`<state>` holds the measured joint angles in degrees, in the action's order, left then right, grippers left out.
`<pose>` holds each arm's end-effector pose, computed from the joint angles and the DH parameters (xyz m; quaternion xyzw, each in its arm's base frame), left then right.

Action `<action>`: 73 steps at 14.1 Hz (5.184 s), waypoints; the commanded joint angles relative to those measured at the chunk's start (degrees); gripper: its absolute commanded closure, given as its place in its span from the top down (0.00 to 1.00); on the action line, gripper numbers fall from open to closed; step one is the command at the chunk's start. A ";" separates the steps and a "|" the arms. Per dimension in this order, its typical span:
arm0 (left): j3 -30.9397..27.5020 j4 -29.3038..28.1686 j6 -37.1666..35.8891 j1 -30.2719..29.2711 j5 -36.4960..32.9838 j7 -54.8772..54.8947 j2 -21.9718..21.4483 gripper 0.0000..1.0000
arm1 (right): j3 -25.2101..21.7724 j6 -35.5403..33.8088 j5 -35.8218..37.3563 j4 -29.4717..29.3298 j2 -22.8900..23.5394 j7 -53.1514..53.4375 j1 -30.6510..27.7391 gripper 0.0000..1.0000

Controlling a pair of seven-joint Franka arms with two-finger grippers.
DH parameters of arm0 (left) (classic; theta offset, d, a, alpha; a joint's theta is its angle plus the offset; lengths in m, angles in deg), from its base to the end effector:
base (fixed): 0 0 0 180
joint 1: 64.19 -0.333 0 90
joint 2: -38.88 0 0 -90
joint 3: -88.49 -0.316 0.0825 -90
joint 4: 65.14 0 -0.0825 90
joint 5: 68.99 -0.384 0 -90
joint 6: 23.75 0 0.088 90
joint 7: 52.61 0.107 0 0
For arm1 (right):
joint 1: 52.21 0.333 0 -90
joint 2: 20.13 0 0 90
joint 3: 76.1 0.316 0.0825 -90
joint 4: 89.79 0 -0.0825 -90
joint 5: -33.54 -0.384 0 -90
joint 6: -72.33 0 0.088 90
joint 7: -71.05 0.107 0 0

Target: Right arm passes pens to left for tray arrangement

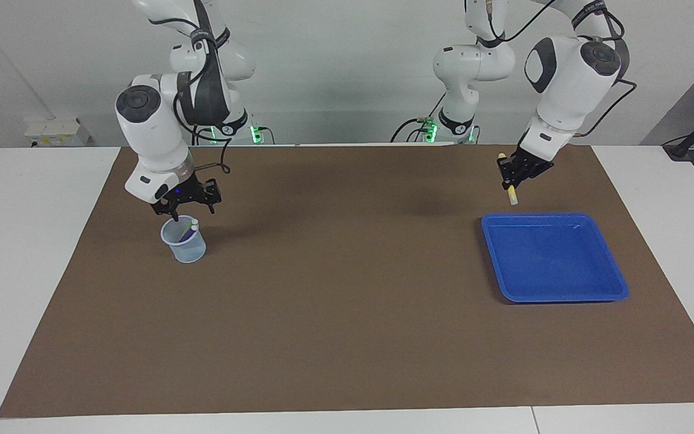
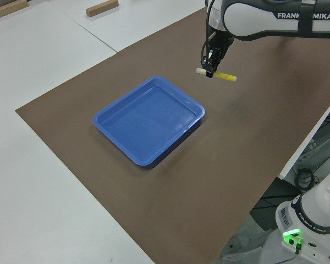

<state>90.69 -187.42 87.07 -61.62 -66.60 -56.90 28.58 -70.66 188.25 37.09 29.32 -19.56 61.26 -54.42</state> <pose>0.4955 -0.0449 0.4826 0.9998 0.0038 -0.0114 0.0151 0.5403 0.0268 0.4173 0.9909 0.1276 -0.0342 0.0250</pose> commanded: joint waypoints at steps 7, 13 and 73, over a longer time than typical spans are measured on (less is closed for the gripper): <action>0.53 0.55 13.89 -3.19 -5.64 5.44 11.25 0.00 | 0.72 1.32 0.85 3.23 0.57 0.38 -2.45 0.61; 0.61 1.87 20.04 -3.28 -6.00 5.26 18.02 0.00 | 0.72 2.03 0.85 3.23 1.18 0.38 -3.16 0.40; 2.55 5.66 8.80 9.19 41.99 -76.73 4.07 0.88 | 18.83 26.72 -34.75 -5.56 -4.79 50.30 16.27 0.00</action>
<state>93.93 -175.97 93.33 -54.36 -25.94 -131.17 37.62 -51.78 213.53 4.07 22.66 -23.58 111.06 -38.13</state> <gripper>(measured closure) 0.097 0.824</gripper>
